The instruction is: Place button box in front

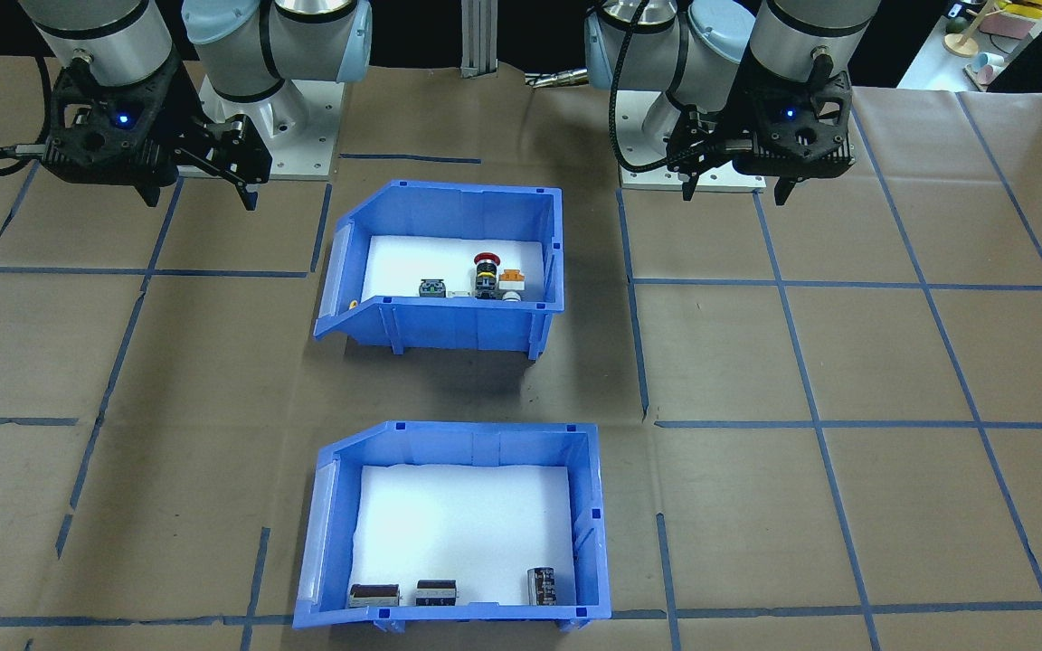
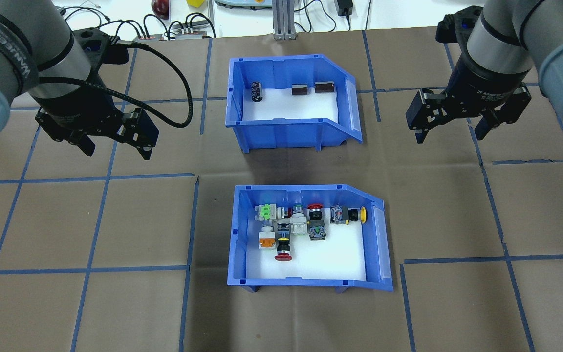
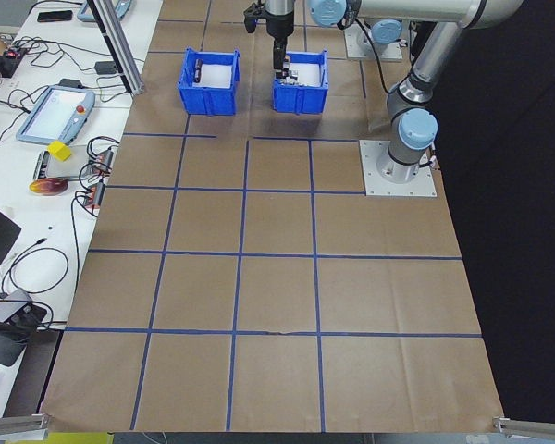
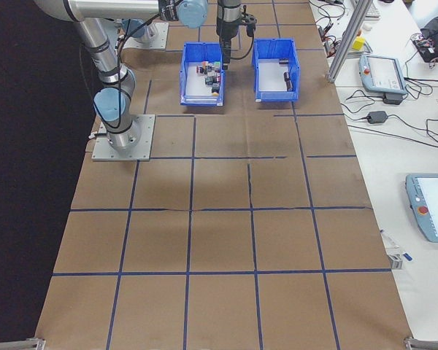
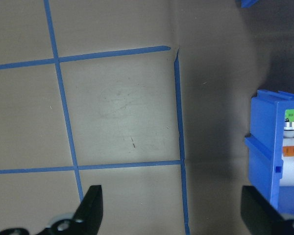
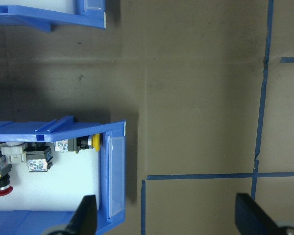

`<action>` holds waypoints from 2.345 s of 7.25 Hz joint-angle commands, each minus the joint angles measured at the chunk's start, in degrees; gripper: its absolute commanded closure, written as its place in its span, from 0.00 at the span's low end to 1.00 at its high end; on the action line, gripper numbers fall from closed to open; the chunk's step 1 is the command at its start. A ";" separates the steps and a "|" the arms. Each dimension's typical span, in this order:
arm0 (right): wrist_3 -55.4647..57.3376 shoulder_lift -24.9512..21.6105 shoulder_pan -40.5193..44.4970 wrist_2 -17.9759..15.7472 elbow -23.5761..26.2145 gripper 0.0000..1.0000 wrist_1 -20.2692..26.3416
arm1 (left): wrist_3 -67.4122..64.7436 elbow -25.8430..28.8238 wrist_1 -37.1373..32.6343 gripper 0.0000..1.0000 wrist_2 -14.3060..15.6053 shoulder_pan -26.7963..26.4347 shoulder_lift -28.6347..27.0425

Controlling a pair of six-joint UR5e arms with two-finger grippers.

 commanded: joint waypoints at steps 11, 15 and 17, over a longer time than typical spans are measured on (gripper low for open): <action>-18.94 5.38 0.17 0.15 -1.35 0.00 -3.50 | -6.53 0.03 -0.48 0.01 -1.22 -0.61 1.00; -47.74 17.32 3.59 0.86 -11.88 0.00 -5.63 | -33.56 -1.99 -8.43 0.00 -9.74 -3.24 6.62; -57.97 23.12 8.67 0.51 -17.85 0.00 -5.89 | -54.23 -2.34 -9.79 0.01 -11.78 -10.77 6.72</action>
